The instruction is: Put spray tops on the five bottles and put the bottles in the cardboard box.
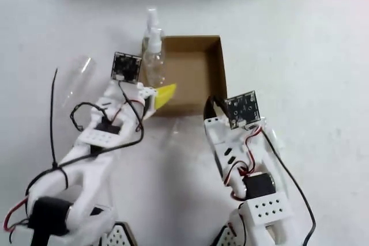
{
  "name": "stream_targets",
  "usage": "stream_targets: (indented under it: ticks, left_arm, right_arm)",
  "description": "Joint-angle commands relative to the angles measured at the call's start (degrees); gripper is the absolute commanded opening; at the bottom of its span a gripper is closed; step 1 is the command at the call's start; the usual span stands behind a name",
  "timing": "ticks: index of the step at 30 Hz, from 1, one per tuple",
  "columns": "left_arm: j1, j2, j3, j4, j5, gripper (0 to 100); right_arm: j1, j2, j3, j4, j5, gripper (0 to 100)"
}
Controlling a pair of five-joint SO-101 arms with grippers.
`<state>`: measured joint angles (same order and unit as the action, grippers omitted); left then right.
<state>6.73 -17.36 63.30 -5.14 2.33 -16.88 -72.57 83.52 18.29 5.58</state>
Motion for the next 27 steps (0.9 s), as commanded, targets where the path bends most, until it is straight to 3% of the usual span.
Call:
stream_targets:
  ticks: [1, 9, 21, 27]
  left_arm:
    - [-0.7, -6.5, -0.4, 4.3, 0.0, 37]
    - [-4.2, -17.4, -0.4, 16.1, 0.1, 37]
    - [-3.6, -42.8, -0.8, 42.5, -0.2, 37]
    - [-4.1, -55.9, -0.6, 57.3, -0.4, 37]
  right_arm:
    - [0.0, -0.4, -0.5, -0.9, 0.1, 1.5]
    - [0.0, -0.4, -0.4, -0.8, 0.1, 1.5]
    - [0.4, -0.8, -0.1, 1.3, 0.1, 1.5]
    - [5.6, -0.7, -1.7, 1.2, 0.2, 1.5]
